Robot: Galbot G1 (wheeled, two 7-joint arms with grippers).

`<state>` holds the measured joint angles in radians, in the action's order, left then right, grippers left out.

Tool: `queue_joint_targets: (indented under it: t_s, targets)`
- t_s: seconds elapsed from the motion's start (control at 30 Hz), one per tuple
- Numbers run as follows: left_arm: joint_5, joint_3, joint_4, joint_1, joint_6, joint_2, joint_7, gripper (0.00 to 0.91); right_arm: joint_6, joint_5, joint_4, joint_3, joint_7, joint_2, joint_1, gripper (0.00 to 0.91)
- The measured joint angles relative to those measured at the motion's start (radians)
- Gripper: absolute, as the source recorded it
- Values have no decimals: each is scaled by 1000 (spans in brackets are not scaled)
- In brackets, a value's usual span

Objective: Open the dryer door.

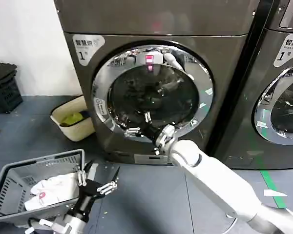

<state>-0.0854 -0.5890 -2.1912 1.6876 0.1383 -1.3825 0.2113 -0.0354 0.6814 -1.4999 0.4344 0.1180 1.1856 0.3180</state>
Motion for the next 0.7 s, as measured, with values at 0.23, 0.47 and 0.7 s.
queue_joint_targets:
  t_s: [0.23, 0.47, 0.7]
  targets:
    - [-2, -1, 0, -1, 0, 1, 0, 907, 1, 0, 60, 21, 12, 47, -32, 907]
    - [-12, -14, -1, 1, 0, 3, 0, 907, 4, 7, 104, 41, 32, 78, -61, 907]
    - [-13, -14, -1, -1, 0, 3, 0, 907, 4, 31, 146, 59, 43, 105, -96, 907]
